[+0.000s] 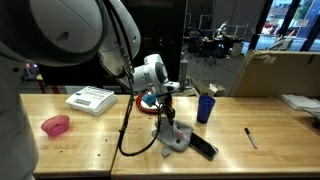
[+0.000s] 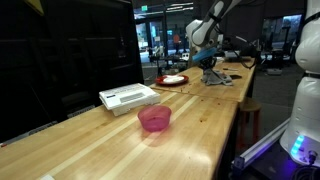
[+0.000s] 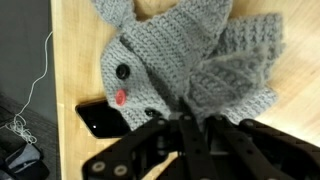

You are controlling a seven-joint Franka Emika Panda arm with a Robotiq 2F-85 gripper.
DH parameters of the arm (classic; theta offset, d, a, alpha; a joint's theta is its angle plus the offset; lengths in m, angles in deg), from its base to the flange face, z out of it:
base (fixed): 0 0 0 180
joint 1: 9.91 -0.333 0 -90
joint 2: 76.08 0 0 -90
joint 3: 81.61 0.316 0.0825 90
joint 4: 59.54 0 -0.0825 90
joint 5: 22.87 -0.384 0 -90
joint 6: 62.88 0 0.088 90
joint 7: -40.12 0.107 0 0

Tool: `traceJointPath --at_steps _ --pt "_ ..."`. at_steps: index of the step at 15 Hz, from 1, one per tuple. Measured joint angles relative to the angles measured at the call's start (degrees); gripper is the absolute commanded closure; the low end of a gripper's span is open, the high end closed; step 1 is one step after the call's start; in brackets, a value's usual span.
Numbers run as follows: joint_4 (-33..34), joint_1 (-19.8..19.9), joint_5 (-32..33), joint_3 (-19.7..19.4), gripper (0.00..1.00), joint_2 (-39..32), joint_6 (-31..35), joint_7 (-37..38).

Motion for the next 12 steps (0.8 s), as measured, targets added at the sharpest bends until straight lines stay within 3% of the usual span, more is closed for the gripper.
traceJointPath --at_steps 12 --pt "14.2 -1.2 1.6 -3.3 0.98 -10.0 0.6 6.5"
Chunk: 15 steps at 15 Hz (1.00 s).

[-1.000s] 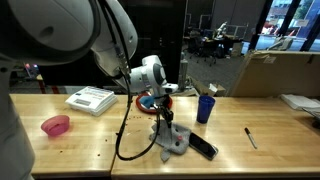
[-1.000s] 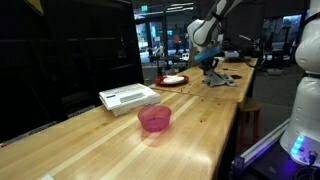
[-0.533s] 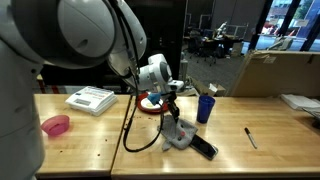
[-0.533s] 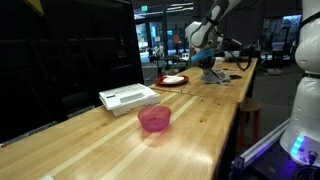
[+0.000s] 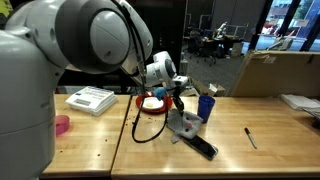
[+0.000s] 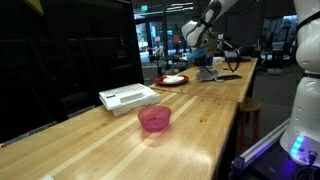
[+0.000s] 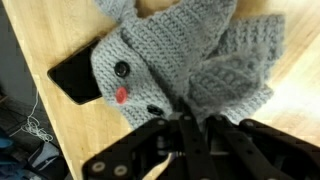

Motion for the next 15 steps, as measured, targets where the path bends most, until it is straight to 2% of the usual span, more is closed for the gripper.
traceJointPath --at_steps 8,9,10,11,12,13,15 --pt "4.6 -1.0 -2.5 -0.2 0.98 -2.6 3.9 0.4" --pt "4.6 -1.0 -2.9 -0.3 0.66 -2.9 4.5 0.4" --pt "4.6 -1.0 -3.4 -0.4 0.9 -3.2 4.8 0.3" --pt "4.6 -1.0 -3.5 -0.4 0.86 -3.5 4.9 0.3" --pt "4.6 -1.0 -3.5 -0.5 0.8 -3.6 4.9 0.3" --pt "4.6 -1.0 -3.5 -0.5 0.47 -3.7 4.9 0.3" --pt "4.6 -1.1 -3.5 -0.6 0.34 -3.7 4.9 0.3"
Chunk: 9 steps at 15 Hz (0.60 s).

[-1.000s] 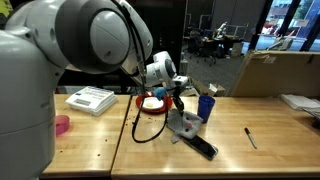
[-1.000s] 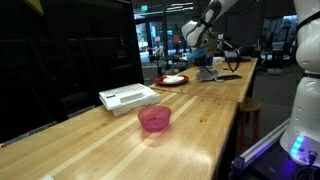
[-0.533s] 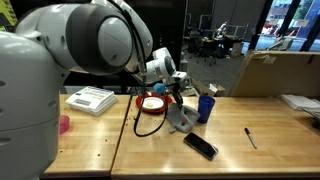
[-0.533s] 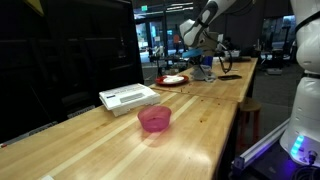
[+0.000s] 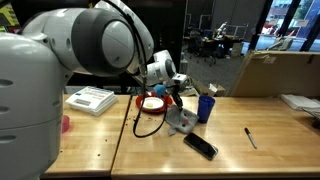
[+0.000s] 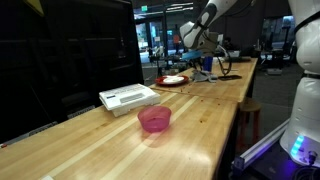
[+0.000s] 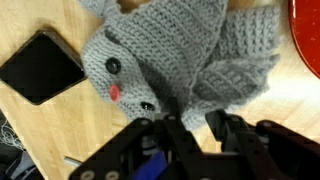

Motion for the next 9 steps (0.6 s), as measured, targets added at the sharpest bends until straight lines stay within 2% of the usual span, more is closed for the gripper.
traceJointPath --at_steps 5,9 --pt "0.0 -1.5 1.0 -0.1 0.01 0.1 0.0 -0.5" --pt "-0.1 -3.5 3.4 -0.2 0.0 0.7 -0.1 -0.2"
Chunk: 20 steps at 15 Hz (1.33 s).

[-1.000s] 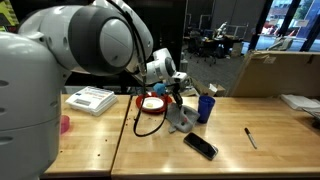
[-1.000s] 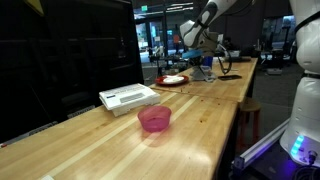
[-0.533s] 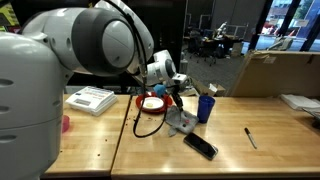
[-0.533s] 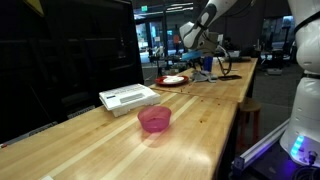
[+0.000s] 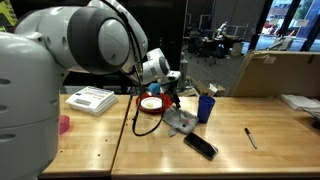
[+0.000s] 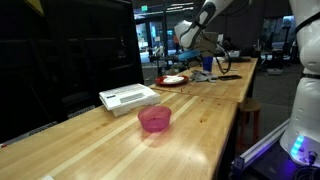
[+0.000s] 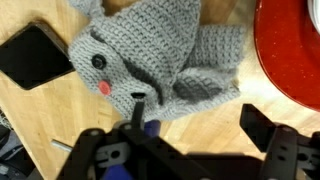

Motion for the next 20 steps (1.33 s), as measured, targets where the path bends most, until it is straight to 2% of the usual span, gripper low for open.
traceJointPath --at_steps 4,12,16,20 --pt "0.0 -1.6 3.5 -0.2 0.0 0.5 -0.5 0.4" --pt "-0.8 -2.5 3.9 1.0 0.0 1.5 3.9 -4.6" --pt "-3.3 -2.4 1.9 2.6 0.0 2.8 12.4 -13.2" --pt "-6.5 -2.4 -5.7 5.1 0.0 4.0 20.1 -25.5"
